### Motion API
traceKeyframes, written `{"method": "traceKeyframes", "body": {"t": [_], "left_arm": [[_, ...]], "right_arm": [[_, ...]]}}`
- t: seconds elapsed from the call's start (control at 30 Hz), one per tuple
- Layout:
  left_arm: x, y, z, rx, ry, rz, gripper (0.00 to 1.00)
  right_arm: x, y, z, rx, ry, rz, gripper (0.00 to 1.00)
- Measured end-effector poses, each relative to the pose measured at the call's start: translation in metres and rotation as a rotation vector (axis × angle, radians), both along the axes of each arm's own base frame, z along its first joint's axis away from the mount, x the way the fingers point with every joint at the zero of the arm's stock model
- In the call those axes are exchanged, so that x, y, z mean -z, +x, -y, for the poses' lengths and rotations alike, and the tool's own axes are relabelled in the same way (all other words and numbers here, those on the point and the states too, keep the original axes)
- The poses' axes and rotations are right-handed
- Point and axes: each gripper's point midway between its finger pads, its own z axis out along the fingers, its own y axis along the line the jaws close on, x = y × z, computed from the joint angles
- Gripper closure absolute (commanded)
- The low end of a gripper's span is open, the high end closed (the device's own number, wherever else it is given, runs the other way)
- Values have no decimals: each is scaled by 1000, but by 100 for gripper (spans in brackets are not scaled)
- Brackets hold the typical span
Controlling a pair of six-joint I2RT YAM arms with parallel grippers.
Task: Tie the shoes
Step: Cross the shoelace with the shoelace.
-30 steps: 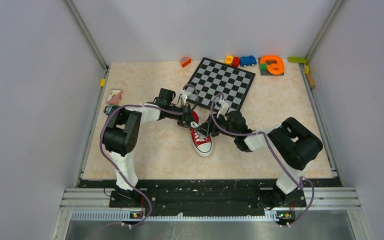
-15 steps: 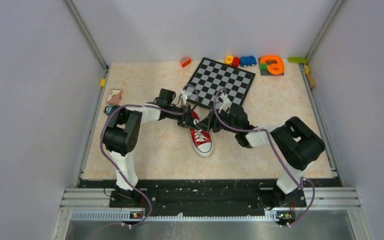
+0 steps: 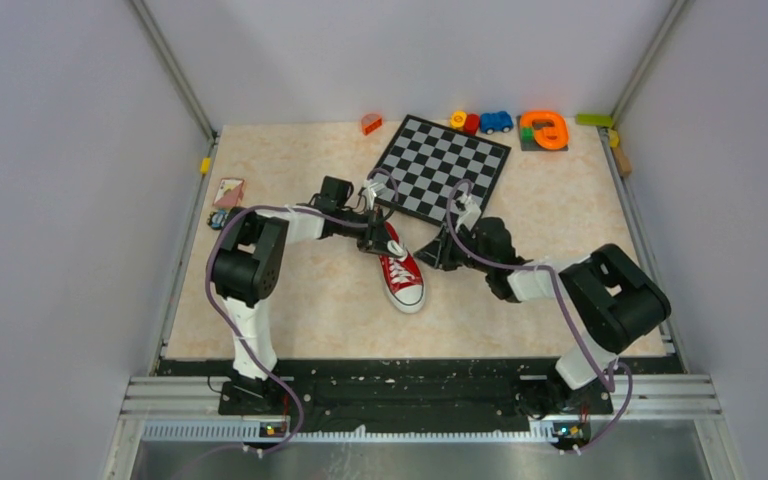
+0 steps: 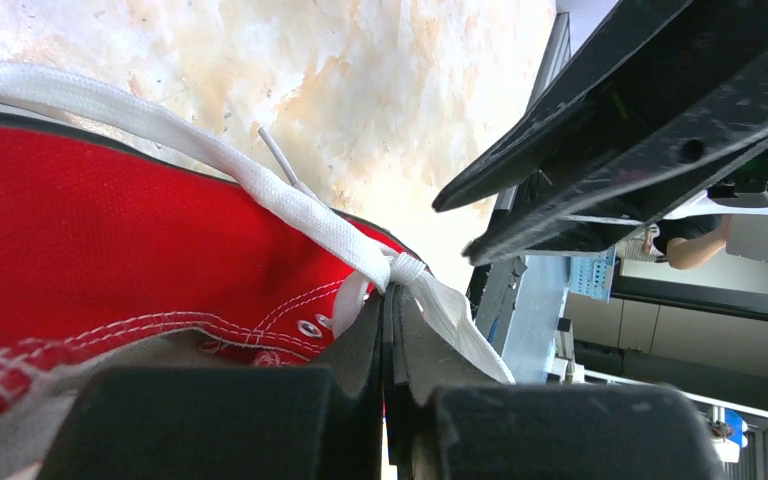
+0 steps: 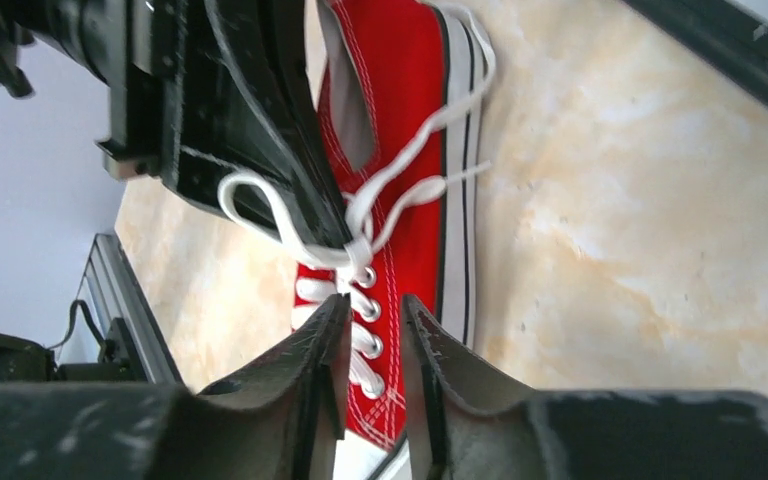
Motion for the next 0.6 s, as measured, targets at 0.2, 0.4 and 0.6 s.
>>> {"method": "traceKeyframes", "body": {"t": [0.2,0.4,0.6], "left_arm": [[-1,1,0,0,-1,5,100],[-1,2,-1,-5,1,5,100],[0,2,-2,-5,2,4,100]], "right_arm": [[13,-6,4,-4,-21,-19,86],[27,-4,-2,-13,-37,-46,85],[22,2,-13,-26,-24,-28,82]]}}
